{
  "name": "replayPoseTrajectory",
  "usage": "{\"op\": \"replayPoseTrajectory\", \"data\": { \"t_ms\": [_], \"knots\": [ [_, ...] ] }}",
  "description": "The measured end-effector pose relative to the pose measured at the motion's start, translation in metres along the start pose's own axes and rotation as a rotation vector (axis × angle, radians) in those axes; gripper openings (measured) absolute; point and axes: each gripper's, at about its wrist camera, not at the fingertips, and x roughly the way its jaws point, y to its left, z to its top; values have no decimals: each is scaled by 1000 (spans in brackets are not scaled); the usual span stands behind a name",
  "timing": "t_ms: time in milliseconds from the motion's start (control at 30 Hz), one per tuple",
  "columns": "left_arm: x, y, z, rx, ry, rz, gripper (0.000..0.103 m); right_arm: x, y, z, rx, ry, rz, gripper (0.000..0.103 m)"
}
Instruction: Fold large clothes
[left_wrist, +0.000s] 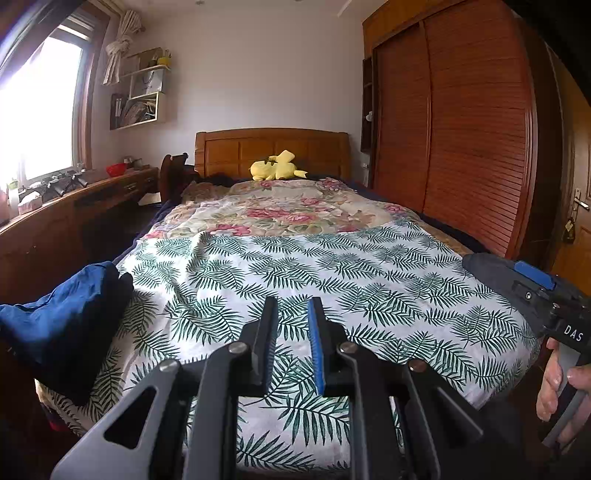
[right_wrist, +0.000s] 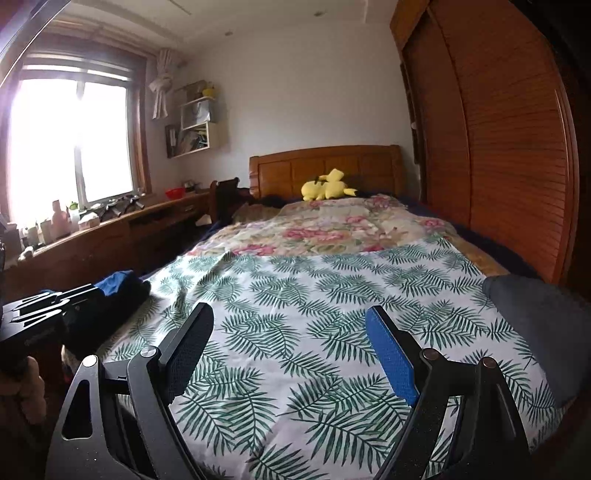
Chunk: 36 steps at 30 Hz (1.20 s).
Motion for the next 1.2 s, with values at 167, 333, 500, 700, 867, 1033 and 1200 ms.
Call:
{"op": "replayPoseTrajectory", "data": {
  "t_ms": [167,333,500,700,867,1033,1200],
  "knots": [
    [-2,-1,0,-2,0,-2,15,-2,1,1,-2,-3,2,86],
    [-2,-1,-1,-2,-1,-2,15,-4,3,3,-1,-11,3,86],
    [-2,-1,-1,-1,0,-1,15,-4,3,3,0,-13,1,86],
    [-2,0,-1,-1,0,-1,15,-6,2,4,1,-11,0,86],
    [-3,0,-1,-1,0,-1,15,-6,2,4,0,-12,1,86],
    [-4,0,0,-5,3,2,15,-6,3,4,0,-14,0,86],
    [-4,0,1,-5,2,3,15,-6,2,4,0,-14,0,86]
  ]
}}
